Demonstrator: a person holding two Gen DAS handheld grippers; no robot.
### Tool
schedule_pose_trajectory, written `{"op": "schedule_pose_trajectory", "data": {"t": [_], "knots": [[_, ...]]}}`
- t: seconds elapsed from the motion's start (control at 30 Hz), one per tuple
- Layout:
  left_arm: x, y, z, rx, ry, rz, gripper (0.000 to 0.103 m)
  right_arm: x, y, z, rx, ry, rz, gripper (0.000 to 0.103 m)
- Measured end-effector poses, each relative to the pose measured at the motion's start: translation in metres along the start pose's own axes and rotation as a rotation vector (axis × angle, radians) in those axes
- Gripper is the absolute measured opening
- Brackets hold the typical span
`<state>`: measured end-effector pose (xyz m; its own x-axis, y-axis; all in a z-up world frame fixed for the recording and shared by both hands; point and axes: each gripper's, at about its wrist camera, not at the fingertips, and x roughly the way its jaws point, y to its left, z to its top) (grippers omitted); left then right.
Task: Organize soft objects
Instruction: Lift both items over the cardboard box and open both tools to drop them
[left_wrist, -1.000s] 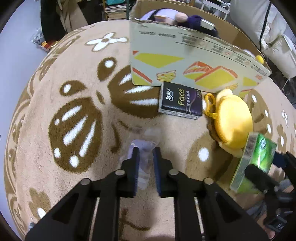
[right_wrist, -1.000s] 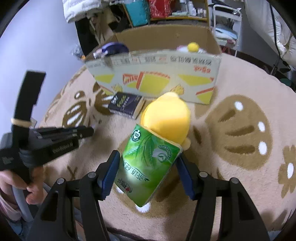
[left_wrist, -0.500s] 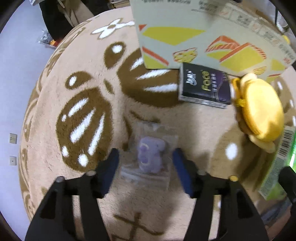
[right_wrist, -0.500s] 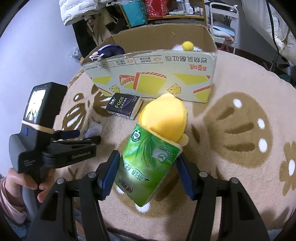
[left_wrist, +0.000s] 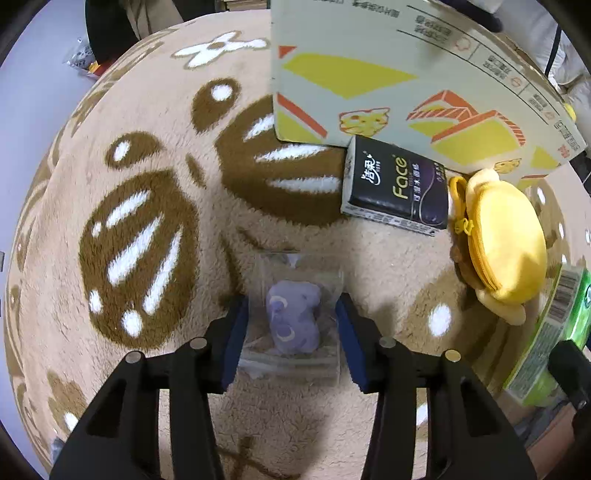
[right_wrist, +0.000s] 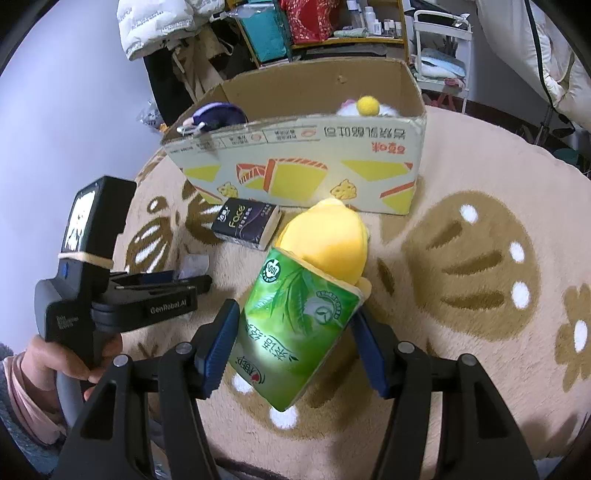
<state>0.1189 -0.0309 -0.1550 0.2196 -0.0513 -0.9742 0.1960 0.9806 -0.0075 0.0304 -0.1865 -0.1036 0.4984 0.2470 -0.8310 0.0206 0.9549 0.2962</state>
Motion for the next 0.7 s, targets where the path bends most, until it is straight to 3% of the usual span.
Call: {"op": "schedule_pose_trajectory", "data": {"t": [0.27,0.47,0.7], "knots": [[-0.023,-0.001,-0.008,0.006,-0.065,-0.015,0.042,-0.012,-0.002,0.003,0.005,-0.057,0.002,0.065],[-0.053,-0.013,-0.02,0.041,-0.176,-0.034,0.042,-0.031,-0.004,0.008,0.005,-0.172,-0.016,0.065],[-0.098,-0.016,-0.023,0.047,-0.369,-0.031,0.042,-0.06,-0.008,0.017,-0.005,-0.333,-0.018,0.064]]}}
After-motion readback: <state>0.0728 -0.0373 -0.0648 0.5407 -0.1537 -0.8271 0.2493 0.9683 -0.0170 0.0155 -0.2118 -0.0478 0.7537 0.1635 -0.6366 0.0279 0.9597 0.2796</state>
